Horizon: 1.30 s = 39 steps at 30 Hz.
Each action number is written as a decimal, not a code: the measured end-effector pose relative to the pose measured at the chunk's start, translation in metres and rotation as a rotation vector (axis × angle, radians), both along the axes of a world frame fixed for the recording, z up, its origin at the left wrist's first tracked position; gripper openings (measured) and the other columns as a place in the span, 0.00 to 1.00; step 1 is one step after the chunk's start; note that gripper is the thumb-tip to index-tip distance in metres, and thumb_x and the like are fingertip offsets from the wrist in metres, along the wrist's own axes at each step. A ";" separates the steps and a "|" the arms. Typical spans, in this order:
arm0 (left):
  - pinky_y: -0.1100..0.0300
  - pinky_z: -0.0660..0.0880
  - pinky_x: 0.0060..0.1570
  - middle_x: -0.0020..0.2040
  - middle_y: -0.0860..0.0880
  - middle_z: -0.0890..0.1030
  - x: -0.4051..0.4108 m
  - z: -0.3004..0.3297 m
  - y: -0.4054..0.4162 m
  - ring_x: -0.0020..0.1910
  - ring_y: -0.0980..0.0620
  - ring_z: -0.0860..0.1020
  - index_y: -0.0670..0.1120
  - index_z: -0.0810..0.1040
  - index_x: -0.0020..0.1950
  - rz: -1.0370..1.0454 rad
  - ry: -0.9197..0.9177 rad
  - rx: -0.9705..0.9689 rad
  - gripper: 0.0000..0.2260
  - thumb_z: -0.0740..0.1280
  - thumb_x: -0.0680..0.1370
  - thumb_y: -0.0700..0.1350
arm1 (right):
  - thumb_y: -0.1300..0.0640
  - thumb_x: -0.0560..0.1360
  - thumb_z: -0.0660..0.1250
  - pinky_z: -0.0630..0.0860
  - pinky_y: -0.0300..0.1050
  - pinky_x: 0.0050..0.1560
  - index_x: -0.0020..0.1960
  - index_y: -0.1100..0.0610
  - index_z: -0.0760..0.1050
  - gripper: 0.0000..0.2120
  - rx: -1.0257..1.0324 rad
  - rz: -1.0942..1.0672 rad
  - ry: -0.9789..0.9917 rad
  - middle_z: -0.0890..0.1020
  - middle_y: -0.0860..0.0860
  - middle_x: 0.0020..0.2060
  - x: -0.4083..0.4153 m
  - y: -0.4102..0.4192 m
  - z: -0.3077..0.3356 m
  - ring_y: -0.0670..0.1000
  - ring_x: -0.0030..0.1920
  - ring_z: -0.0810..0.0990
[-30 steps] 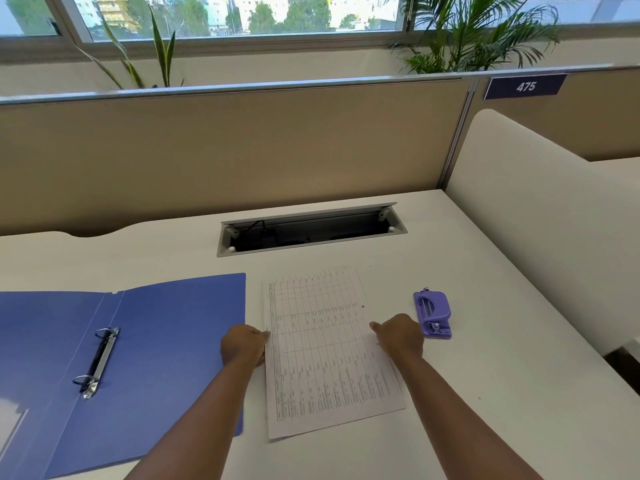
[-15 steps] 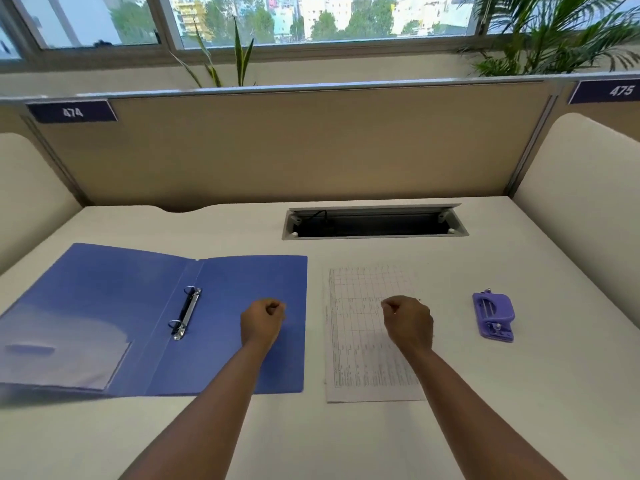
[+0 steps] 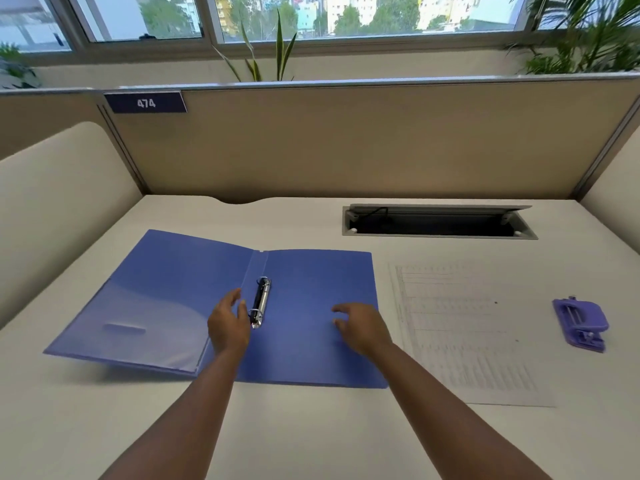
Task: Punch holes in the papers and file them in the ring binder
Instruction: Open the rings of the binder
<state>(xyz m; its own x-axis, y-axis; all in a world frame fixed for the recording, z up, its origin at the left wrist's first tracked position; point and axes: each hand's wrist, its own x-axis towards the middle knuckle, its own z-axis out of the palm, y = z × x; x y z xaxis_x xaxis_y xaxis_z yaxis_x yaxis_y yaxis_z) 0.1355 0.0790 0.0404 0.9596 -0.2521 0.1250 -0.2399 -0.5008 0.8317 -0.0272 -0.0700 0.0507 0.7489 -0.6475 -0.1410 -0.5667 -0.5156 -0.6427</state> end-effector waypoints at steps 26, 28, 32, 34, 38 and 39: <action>0.56 0.80 0.37 0.51 0.42 0.77 0.036 -0.029 0.011 0.39 0.45 0.77 0.45 0.81 0.44 -0.411 0.294 -0.027 0.04 0.69 0.74 0.37 | 0.55 0.76 0.64 0.72 0.44 0.58 0.62 0.56 0.76 0.16 0.035 -0.040 -0.019 0.81 0.55 0.57 0.053 0.041 -0.008 0.53 0.57 0.78; 0.68 0.72 0.24 0.46 0.43 0.75 0.036 -0.031 0.009 0.29 0.55 0.75 0.43 0.80 0.43 -0.392 0.325 -0.049 0.08 0.63 0.76 0.33 | 0.56 0.76 0.64 0.71 0.42 0.56 0.62 0.57 0.77 0.15 0.070 0.049 -0.040 0.81 0.57 0.56 0.070 0.045 -0.007 0.55 0.56 0.79; 0.68 0.65 0.18 0.29 0.46 0.74 0.036 -0.031 0.005 0.16 0.59 0.67 0.46 0.79 0.37 -0.353 0.468 -0.101 0.17 0.56 0.77 0.31 | 0.56 0.76 0.64 0.70 0.44 0.52 0.60 0.58 0.78 0.14 0.107 0.158 -0.041 0.79 0.58 0.53 0.095 0.050 -0.011 0.56 0.54 0.77; 0.68 0.64 0.17 0.21 0.50 0.72 0.037 -0.034 0.004 0.15 0.59 0.65 0.45 0.78 0.36 -0.355 0.505 -0.098 0.17 0.55 0.77 0.31 | 0.56 0.76 0.65 0.70 0.43 0.46 0.56 0.60 0.80 0.13 0.188 0.133 -0.054 0.81 0.58 0.47 0.101 0.049 -0.015 0.54 0.47 0.77; 0.69 0.61 0.16 0.21 0.50 0.67 0.039 -0.032 -0.003 0.17 0.57 0.62 0.43 0.74 0.35 -0.366 0.596 -0.033 0.14 0.55 0.78 0.35 | 0.56 0.76 0.65 0.67 0.35 0.37 0.52 0.60 0.81 0.10 0.363 0.096 -0.050 0.81 0.55 0.42 0.106 0.043 -0.024 0.47 0.38 0.72; 0.69 0.59 0.16 0.18 0.52 0.65 0.040 -0.031 -0.004 0.16 0.57 0.61 0.43 0.73 0.35 -0.368 0.649 -0.030 0.14 0.54 0.78 0.36 | 0.56 0.76 0.64 0.66 0.34 0.35 0.52 0.60 0.81 0.10 0.389 0.103 -0.036 0.79 0.53 0.41 0.106 0.040 -0.025 0.46 0.37 0.71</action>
